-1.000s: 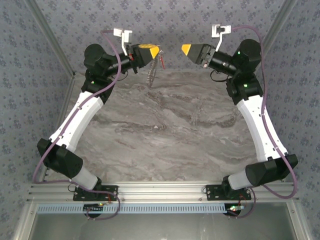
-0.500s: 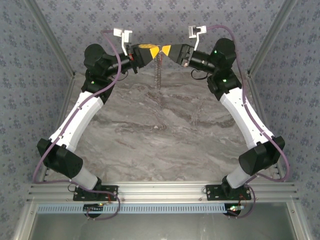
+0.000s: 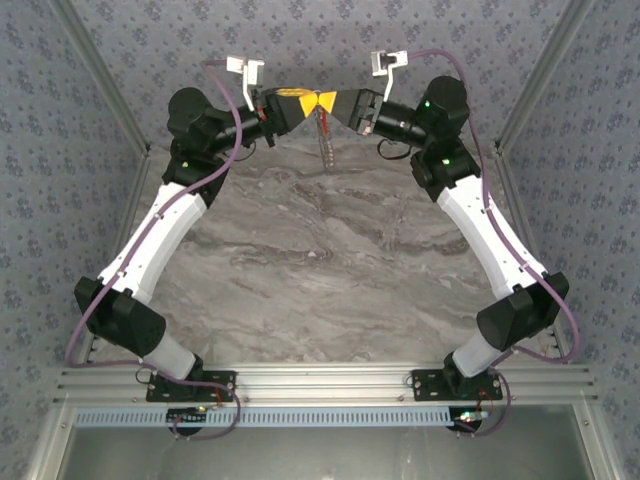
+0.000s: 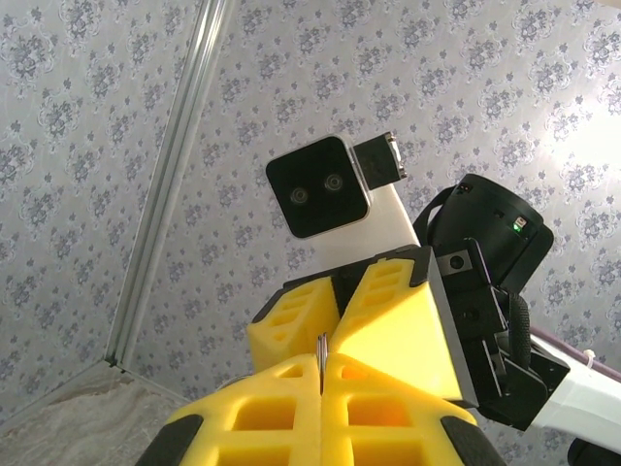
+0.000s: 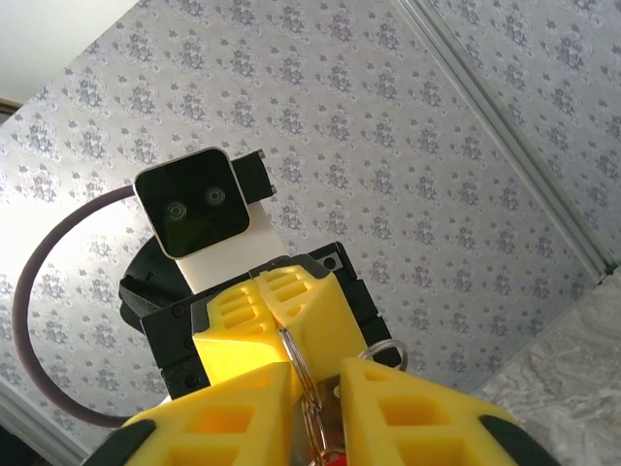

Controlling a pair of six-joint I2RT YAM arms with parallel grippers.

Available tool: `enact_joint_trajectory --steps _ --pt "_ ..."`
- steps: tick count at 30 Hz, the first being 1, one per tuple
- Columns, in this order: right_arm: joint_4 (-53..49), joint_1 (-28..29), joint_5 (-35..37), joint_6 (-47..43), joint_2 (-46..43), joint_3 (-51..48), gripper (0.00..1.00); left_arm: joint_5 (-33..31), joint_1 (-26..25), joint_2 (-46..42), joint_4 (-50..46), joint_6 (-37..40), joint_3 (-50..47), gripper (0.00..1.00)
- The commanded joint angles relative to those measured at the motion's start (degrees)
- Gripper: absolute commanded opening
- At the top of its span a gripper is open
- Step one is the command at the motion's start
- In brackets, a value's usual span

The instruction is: Put the keys on the keyring

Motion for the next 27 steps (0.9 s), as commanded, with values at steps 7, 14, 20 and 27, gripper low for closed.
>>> enact_joint_trajectory --steps 7,14,20,27 --pt "1.5 0.3 -1.4 -0.5 0.7 3.8 0.00 1.4 0.2 -1.7 1.9 -0.2 0.1 0.00" --pt "-4.7 -1.6 -3.4 -4.1 -0.5 3.9 0.00 1.3 0.9 -3.5 -5.5 4.1 0.9 0.25" --pt "-27.4 -2.2 -3.1 -20.9 -1.6 9.0 0.00 2.3 2.8 -6.0 -14.6 11.3 1.5 0.49" --pt "-50.8 -1.3 2.7 -38.8 -0.4 18.1 0.00 6.4 3.3 -5.1 -34.0 25.1 7.6 0.53"
